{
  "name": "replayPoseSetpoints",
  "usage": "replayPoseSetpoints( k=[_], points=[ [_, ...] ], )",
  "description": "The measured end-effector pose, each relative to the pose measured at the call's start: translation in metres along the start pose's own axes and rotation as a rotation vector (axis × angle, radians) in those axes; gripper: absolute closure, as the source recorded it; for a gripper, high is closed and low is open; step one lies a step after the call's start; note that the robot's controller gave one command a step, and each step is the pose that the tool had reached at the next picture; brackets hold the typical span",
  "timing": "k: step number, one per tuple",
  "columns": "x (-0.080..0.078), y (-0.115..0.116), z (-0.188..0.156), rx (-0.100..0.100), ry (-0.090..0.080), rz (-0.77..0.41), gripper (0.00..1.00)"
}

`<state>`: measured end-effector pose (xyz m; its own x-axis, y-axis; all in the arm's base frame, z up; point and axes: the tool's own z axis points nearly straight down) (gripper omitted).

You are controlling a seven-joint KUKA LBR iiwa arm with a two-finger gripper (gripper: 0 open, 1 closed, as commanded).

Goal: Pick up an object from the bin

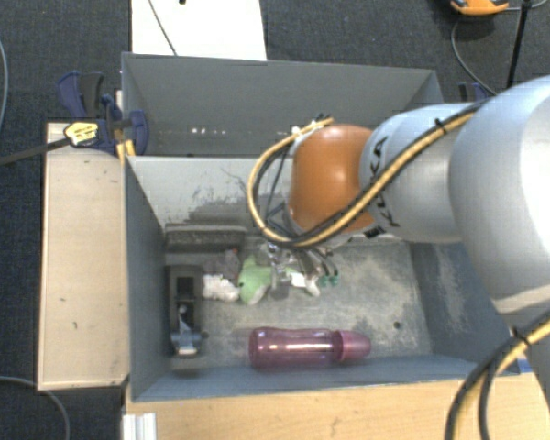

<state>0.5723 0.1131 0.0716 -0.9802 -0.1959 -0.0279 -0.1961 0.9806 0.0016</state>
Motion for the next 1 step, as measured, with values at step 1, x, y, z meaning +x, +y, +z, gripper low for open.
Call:
replayPoseSetpoints(
  k=[1],
  points=[
    [-0.0188, -0.0069, -0.17, 0.0, -0.013, 0.006, 1.0]
  ],
)
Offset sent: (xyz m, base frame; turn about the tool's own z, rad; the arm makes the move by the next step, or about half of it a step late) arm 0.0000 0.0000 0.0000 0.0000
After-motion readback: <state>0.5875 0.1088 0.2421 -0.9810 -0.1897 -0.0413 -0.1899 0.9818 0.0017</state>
